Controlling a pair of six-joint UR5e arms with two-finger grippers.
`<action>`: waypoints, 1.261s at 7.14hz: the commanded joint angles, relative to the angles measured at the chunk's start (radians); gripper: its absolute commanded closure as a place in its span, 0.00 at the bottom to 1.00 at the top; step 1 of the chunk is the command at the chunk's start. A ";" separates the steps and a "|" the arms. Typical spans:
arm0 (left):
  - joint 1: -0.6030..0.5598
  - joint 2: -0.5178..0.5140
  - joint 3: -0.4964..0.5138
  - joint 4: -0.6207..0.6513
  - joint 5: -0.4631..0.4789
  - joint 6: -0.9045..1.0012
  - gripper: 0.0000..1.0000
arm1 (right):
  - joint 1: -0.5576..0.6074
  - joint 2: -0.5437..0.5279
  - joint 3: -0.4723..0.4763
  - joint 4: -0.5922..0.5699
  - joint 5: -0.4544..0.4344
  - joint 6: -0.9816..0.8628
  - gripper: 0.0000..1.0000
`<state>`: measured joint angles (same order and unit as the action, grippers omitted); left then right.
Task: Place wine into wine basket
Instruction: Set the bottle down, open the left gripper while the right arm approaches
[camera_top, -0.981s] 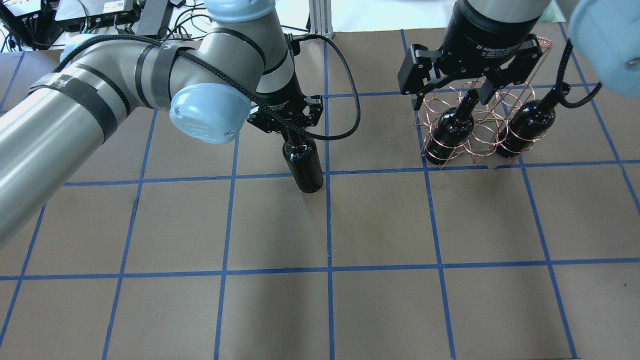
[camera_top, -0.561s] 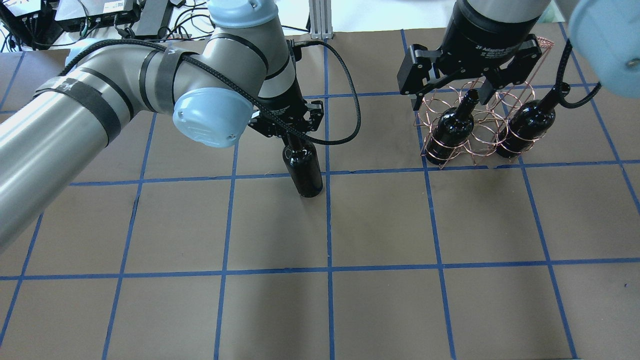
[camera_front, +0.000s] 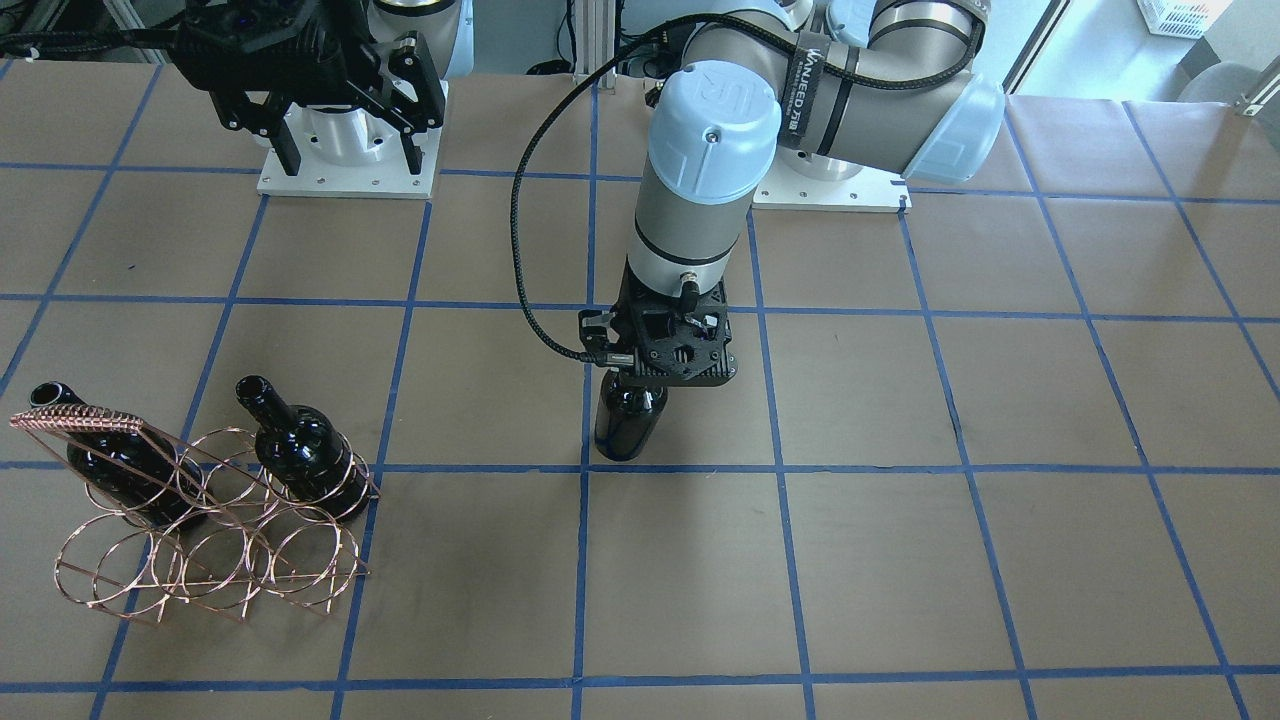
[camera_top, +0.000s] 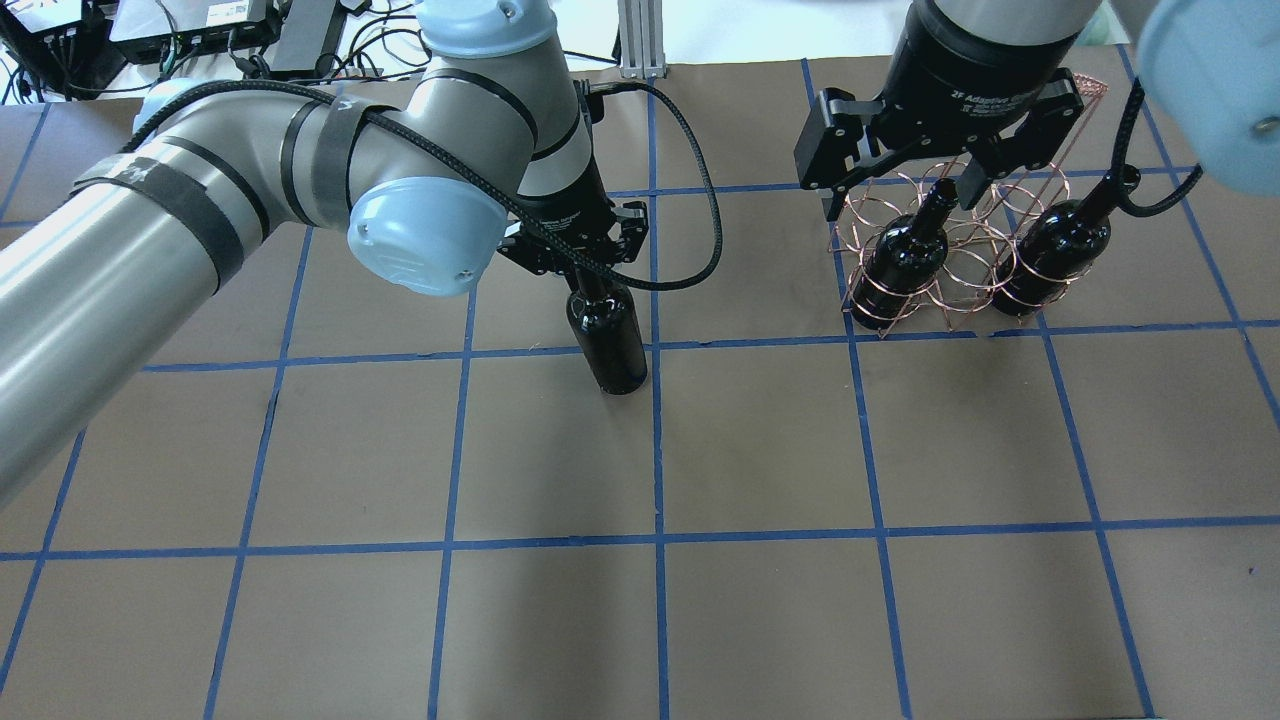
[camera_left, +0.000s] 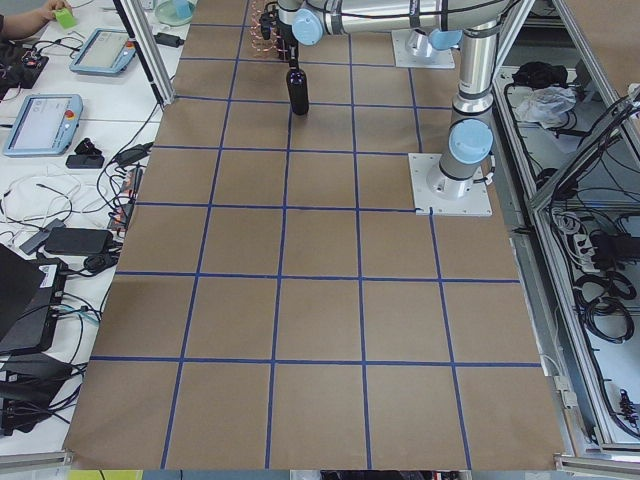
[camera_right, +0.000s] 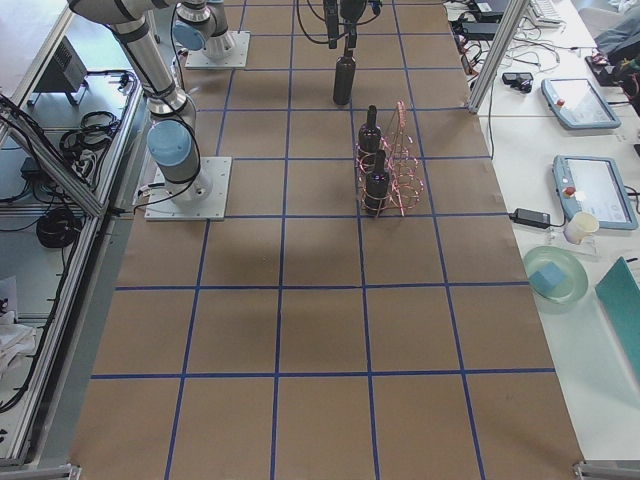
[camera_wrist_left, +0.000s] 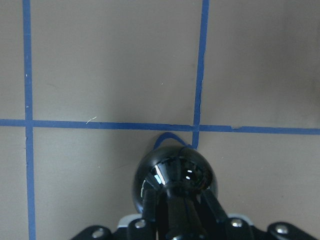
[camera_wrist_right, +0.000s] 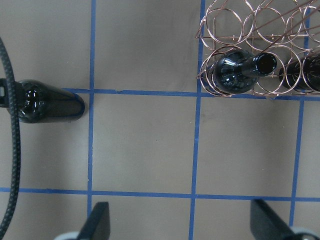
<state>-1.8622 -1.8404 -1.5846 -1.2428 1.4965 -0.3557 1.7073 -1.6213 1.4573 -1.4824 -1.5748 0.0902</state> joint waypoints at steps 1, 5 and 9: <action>0.000 0.001 0.000 -0.001 0.004 -0.006 0.42 | -0.002 0.000 0.000 -0.005 0.012 -0.001 0.00; 0.037 0.076 0.079 -0.176 -0.100 -0.025 0.00 | -0.005 0.011 0.000 0.005 0.019 0.011 0.00; 0.275 0.159 0.150 -0.254 -0.064 0.275 0.00 | 0.014 0.129 0.017 -0.071 0.077 0.136 0.00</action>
<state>-1.6740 -1.7068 -1.4423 -1.4552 1.4199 -0.1991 1.7118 -1.5643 1.4929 -1.4890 -1.5398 0.1747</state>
